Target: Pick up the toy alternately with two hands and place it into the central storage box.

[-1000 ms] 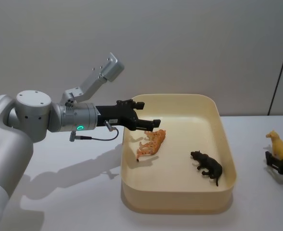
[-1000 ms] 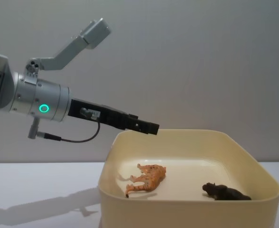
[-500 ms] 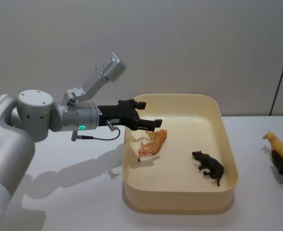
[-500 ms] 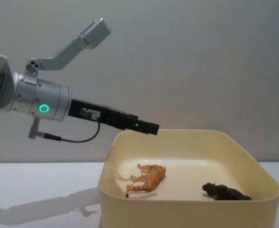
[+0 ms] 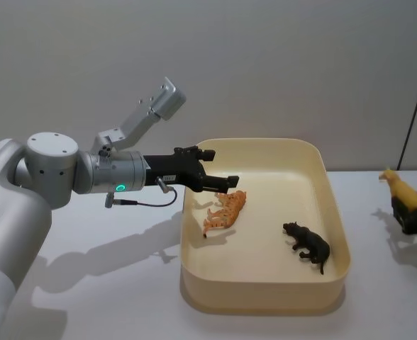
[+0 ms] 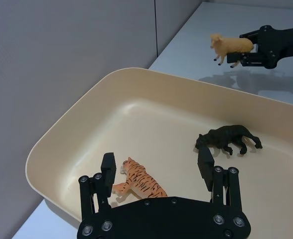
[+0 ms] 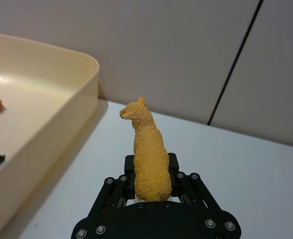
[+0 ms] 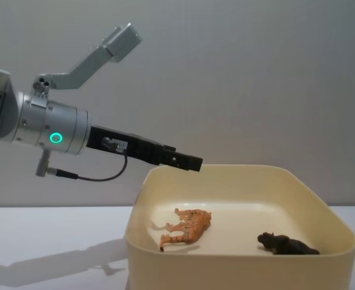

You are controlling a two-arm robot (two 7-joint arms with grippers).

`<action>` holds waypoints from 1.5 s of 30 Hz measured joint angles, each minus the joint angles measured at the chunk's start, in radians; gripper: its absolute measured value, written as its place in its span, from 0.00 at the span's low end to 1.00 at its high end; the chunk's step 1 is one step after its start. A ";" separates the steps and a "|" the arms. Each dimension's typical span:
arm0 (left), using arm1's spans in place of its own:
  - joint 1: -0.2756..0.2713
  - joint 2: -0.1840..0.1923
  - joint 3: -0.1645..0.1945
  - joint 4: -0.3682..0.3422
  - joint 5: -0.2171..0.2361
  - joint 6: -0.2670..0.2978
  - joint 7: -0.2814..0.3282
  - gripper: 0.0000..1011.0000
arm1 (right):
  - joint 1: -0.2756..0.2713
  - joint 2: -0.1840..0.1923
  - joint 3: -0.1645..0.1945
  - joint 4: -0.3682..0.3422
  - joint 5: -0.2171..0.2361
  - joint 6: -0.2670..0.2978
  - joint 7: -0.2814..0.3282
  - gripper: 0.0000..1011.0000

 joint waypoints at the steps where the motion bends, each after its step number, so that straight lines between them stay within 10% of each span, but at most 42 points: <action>1: 0.000 0.000 0.000 0.000 0.000 0.000 0.000 0.99 | 0.002 -0.001 0.000 -0.003 0.001 -0.001 0.003 0.33; 30: 0.000 0.000 0.000 0.000 0.000 0.000 0.000 0.99 | 0.202 -0.127 -0.096 0.076 -0.021 0.031 0.185 0.35; 45: 0.000 0.000 0.000 0.000 0.000 0.000 0.000 0.99 | 0.248 -0.159 -0.120 0.125 -0.038 0.028 0.212 0.84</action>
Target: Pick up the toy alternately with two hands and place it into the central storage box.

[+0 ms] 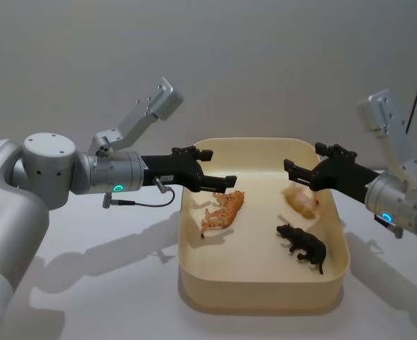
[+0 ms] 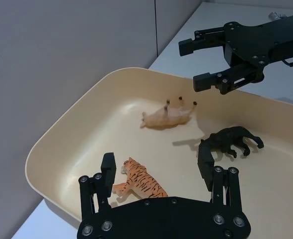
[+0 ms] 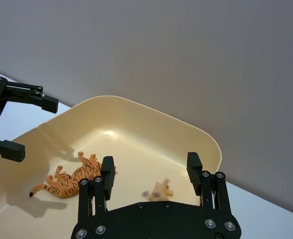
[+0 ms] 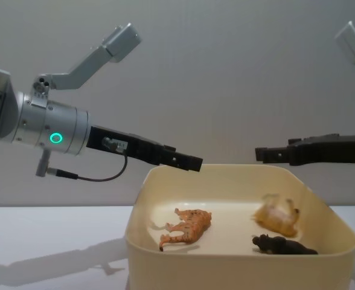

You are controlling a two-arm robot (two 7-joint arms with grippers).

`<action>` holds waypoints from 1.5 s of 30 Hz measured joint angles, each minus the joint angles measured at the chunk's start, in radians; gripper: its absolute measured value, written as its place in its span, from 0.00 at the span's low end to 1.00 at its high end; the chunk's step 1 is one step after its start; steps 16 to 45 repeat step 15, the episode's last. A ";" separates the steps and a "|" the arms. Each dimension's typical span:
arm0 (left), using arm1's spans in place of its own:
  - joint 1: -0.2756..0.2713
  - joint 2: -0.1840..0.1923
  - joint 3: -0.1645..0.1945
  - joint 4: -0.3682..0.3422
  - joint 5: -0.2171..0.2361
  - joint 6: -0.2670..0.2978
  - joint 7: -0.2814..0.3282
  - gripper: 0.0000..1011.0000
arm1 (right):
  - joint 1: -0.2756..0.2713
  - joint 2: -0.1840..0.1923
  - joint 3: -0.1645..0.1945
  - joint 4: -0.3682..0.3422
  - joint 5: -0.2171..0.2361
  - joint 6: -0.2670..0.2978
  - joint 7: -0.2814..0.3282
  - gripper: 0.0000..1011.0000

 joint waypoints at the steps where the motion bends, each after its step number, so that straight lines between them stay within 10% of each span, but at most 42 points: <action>1: 0.000 0.000 0.000 0.000 0.000 0.000 0.000 0.99 | 0.001 -0.001 -0.001 0.001 0.000 0.000 0.001 0.85; 7: 0.000 0.000 0.000 0.000 0.000 0.000 0.000 0.99 | 0.008 -0.006 -0.004 0.008 -0.003 -0.001 0.004 0.99; 45: 0.000 0.000 0.000 0.000 0.000 0.000 0.000 0.99 | 0.014 -0.010 -0.007 0.014 -0.005 -0.001 0.007 0.99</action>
